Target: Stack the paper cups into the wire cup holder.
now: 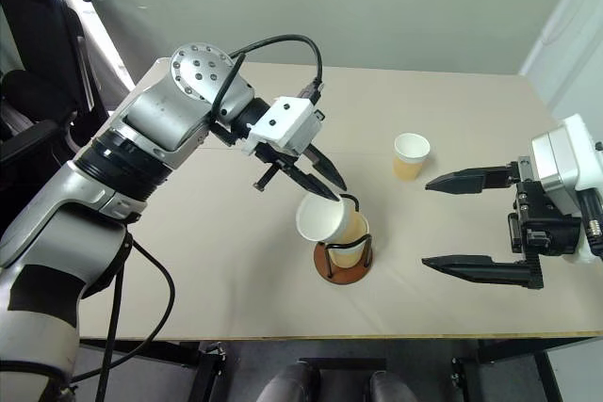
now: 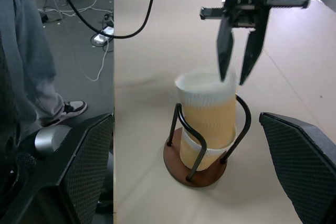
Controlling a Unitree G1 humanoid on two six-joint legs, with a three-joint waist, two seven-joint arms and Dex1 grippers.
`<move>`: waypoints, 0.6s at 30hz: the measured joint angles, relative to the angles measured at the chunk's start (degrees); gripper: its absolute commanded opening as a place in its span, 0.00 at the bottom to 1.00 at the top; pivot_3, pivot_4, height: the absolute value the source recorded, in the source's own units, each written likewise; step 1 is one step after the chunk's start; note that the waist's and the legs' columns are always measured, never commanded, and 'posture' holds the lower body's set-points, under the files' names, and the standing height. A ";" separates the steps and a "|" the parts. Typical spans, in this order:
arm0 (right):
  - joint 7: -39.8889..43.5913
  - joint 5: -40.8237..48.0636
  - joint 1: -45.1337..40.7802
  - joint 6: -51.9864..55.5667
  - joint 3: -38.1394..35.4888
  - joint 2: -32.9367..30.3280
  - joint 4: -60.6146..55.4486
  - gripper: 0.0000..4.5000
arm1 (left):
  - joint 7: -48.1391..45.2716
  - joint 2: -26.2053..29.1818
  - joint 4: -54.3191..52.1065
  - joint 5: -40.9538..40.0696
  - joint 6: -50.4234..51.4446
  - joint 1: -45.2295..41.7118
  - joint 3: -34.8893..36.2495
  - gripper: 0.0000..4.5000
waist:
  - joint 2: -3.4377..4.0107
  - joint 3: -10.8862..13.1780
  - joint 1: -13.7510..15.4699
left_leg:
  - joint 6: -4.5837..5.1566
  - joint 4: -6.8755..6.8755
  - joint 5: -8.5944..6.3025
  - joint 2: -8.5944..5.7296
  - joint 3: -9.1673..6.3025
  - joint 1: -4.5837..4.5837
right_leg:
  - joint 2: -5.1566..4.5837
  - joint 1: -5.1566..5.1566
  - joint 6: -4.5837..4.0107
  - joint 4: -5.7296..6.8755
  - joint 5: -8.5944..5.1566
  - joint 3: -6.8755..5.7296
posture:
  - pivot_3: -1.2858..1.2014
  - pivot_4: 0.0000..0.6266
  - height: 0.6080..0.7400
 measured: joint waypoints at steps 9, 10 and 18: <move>0.09 -2.37 -0.52 -1.82 2.82 -0.18 1.09 1.00 | 0.66 -8.16 7.42 6.58 -0.07 0.01 9.16 0.99 | 0.00 0.00 0.13 | 0.15 0.24 -0.10 0.00 0.05 -0.05 | 0.00 0.04 0.07 0.01 0.04 0.02 | 0.52 0.24 1.00; -0.03 -3.54 -1.21 -2.49 4.17 -0.32 1.82 1.00 | 0.69 -8.16 7.57 6.99 0.45 0.00 10.79 0.99 | 0.00 0.00 0.11 | 0.16 0.24 -0.10 0.00 0.07 -0.05 | 0.00 0.03 0.07 0.02 0.04 0.02 | 0.52 0.24 1.00; -4.12 -31.99 -28.10 -13.45 32.22 8.67 30.80 1.00 | 3.09 9.72 -3.60 6.33 12.65 14.55 26.33 0.99 | 0.26 -0.13 -3.24 | 0.19 0.13 -0.03 0.13 0.29 0.33 | 0.05 0.02 0.13 0.18 0.13 0.11 | 0.52 0.24 1.00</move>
